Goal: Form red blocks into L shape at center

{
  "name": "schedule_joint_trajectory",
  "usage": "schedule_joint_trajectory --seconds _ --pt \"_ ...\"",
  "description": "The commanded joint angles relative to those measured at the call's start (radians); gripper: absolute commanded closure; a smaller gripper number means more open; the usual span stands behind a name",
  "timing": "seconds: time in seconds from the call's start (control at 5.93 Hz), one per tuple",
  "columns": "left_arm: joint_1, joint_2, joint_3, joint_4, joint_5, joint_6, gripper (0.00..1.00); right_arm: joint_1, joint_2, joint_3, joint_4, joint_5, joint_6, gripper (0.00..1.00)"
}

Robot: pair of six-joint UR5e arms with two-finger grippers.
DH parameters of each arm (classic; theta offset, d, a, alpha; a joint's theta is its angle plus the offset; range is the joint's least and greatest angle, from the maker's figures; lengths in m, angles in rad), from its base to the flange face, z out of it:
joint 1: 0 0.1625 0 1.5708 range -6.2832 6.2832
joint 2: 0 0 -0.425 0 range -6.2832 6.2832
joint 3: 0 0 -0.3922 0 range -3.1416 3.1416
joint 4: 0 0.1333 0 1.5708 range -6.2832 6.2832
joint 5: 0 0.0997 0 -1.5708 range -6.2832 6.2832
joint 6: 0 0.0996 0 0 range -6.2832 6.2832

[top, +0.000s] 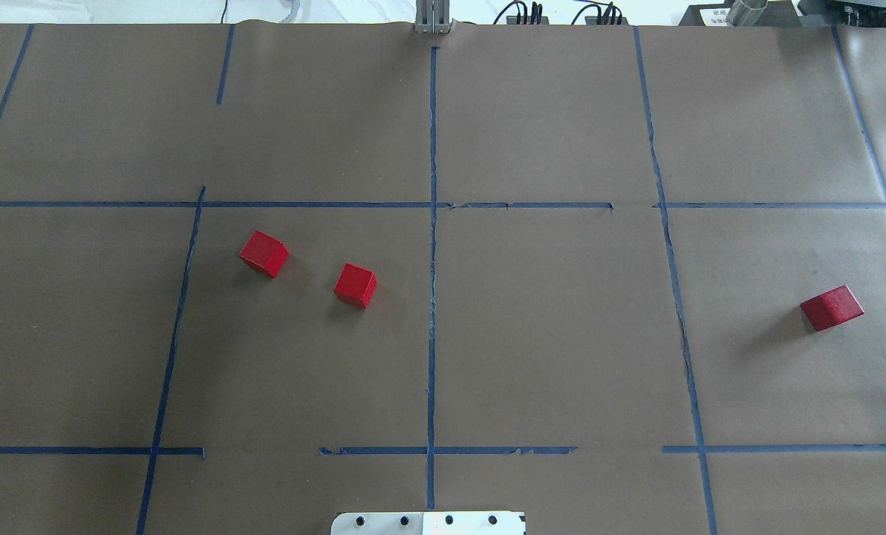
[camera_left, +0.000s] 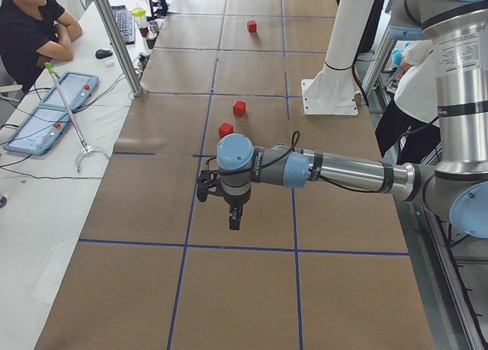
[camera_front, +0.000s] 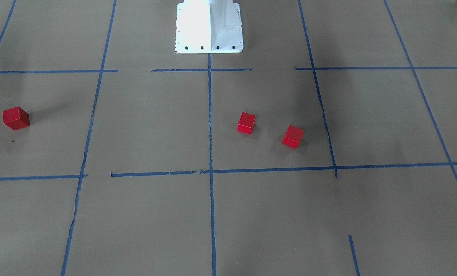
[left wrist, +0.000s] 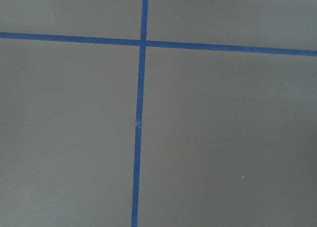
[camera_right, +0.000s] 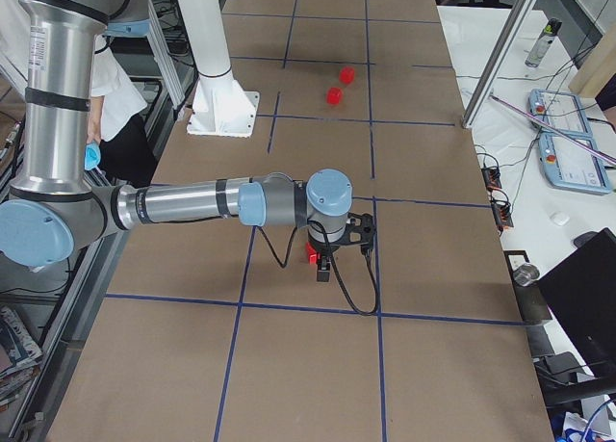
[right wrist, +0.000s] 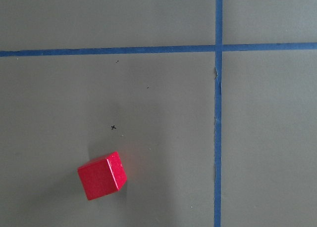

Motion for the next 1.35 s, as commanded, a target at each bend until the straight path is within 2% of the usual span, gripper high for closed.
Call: schedule_joint_trajectory --seconds 0.0,0.67,0.84,1.18 --pt "0.002 -0.005 -0.005 -0.033 0.003 0.058 0.00 -0.015 0.000 -0.003 0.000 -0.001 -0.003 0.00" --pt "-0.001 -0.008 0.022 -0.044 -0.001 0.059 0.00 -0.041 -0.012 -0.003 0.017 0.001 -0.007 0.00" --pt "-0.002 -0.008 0.019 -0.044 -0.001 0.059 0.00 -0.106 -0.014 -0.004 0.120 -0.037 0.000 0.00" --pt "-0.002 -0.008 0.011 -0.044 -0.003 0.061 0.00 -0.216 -0.011 -0.006 0.194 -0.102 0.005 0.00"
